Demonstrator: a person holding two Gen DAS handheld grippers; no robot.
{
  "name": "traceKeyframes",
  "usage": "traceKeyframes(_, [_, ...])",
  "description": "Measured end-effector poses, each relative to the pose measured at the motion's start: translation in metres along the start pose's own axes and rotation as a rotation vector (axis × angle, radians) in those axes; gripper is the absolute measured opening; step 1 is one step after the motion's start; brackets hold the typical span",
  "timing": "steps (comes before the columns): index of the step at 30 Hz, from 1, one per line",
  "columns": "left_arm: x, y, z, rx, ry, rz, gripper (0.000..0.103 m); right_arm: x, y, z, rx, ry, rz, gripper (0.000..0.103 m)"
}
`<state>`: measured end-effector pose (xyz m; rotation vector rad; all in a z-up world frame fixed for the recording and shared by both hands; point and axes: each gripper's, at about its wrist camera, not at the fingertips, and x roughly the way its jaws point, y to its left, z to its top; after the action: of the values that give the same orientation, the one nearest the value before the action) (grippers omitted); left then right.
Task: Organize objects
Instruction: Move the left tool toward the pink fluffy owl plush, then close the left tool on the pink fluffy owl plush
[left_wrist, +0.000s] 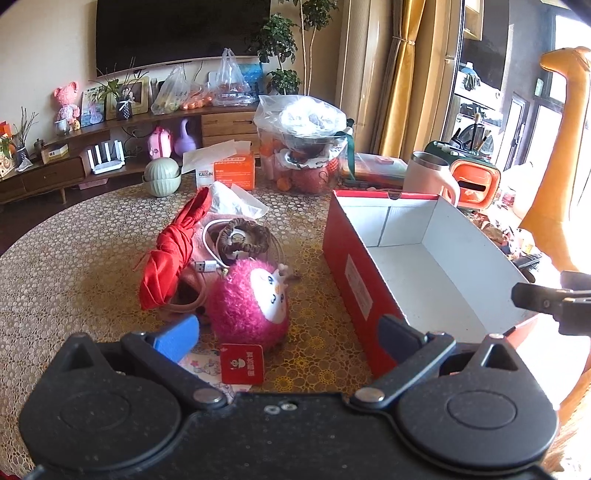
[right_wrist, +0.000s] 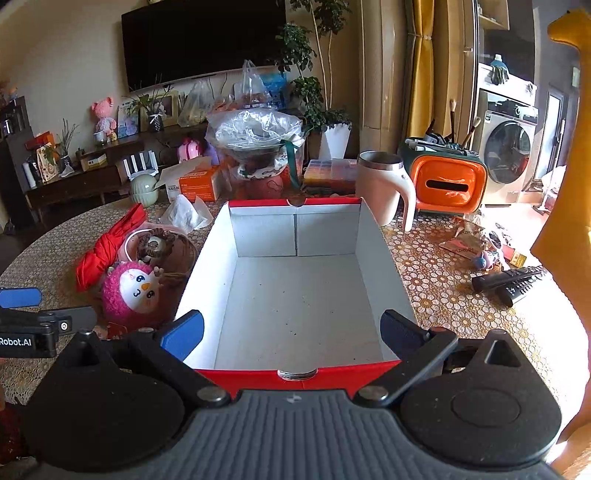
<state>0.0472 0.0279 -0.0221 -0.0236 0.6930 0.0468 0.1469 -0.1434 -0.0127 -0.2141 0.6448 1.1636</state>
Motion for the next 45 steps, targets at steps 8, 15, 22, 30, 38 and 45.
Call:
traceKeyframes(8, [0.033, 0.021, -0.010, 0.035, 0.059, 0.039, 0.102, 0.028, -0.038, 0.015, 0.022, 0.048, -0.068, 0.102])
traceKeyframes(15, [0.066, 0.022, -0.025, 0.076, 0.120, 0.048, 0.096, 0.052, -0.066, 0.020, 0.046, 0.095, -0.131, 0.102])
traceKeyframes(22, [0.089, 0.018, -0.012, 0.107, 0.090, 0.076, 0.096, 0.076, -0.080, 0.021, 0.049, 0.148, -0.148, 0.101])
traceKeyframes(30, [0.112, 0.012, -0.004, 0.117, 0.096, 0.082, 0.096, 0.097, -0.084, 0.016, 0.035, 0.225, -0.149, 0.086])
traceKeyframes(38, [0.124, 0.008, -0.005, 0.116, 0.106, 0.080, 0.094, 0.093, -0.090, 0.021, 0.001, 0.281, -0.118, 0.051])
traceKeyframes(45, [0.127, 0.009, -0.004, 0.105, 0.105, 0.088, 0.087, 0.087, -0.085, 0.017, -0.018, 0.310, -0.077, 0.033])
